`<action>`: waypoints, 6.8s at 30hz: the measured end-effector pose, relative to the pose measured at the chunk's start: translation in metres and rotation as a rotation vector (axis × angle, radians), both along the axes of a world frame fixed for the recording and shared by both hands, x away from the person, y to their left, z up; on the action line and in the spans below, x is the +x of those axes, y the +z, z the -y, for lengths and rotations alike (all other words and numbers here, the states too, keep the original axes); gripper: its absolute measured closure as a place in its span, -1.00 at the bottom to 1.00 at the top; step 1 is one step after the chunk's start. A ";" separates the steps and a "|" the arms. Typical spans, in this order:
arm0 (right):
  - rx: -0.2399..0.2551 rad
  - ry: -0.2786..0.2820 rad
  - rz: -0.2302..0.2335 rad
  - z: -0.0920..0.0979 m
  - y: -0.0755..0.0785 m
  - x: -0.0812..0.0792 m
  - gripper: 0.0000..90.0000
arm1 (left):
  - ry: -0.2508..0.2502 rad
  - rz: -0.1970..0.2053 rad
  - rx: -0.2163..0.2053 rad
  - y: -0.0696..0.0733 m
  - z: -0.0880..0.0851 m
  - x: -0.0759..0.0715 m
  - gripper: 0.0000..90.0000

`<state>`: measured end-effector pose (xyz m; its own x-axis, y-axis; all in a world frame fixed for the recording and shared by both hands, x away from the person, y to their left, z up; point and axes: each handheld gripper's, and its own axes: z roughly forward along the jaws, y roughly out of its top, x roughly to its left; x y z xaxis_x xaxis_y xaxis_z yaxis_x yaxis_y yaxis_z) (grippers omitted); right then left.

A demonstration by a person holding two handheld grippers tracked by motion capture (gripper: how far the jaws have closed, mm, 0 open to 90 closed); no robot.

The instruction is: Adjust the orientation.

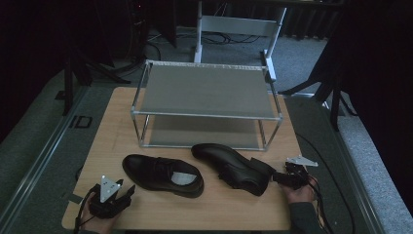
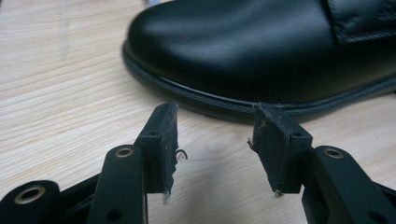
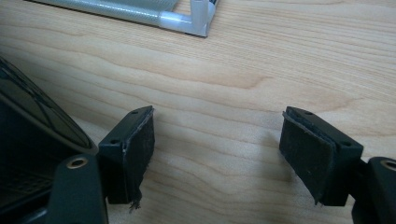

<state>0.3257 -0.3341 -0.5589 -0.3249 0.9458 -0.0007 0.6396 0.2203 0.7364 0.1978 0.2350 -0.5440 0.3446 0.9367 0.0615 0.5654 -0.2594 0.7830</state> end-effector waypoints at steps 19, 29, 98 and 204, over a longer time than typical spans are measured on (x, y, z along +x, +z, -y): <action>-0.001 0.008 0.000 0.000 0.000 0.000 -0.42 | -0.122 -0.020 0.054 -0.006 0.030 0.027 0.17; 0.000 0.009 0.000 -0.001 0.000 0.001 -0.42 | -0.143 -0.026 0.037 -0.006 0.030 0.047 0.28; 0.000 0.036 0.000 -0.004 0.002 -0.001 -0.19 | -0.155 0.023 -0.030 0.038 0.131 0.060 -0.23; -0.087 0.286 0.101 -0.074 0.074 -0.028 0.78 | -0.437 -0.102 -0.321 0.027 0.126 0.033 -0.30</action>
<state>0.2978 -0.2597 -0.4854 -0.5719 0.8111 -0.1231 0.4675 0.4455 0.7635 0.2307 0.1089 -0.5170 0.6946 0.6716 -0.2579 0.5357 -0.2435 0.8085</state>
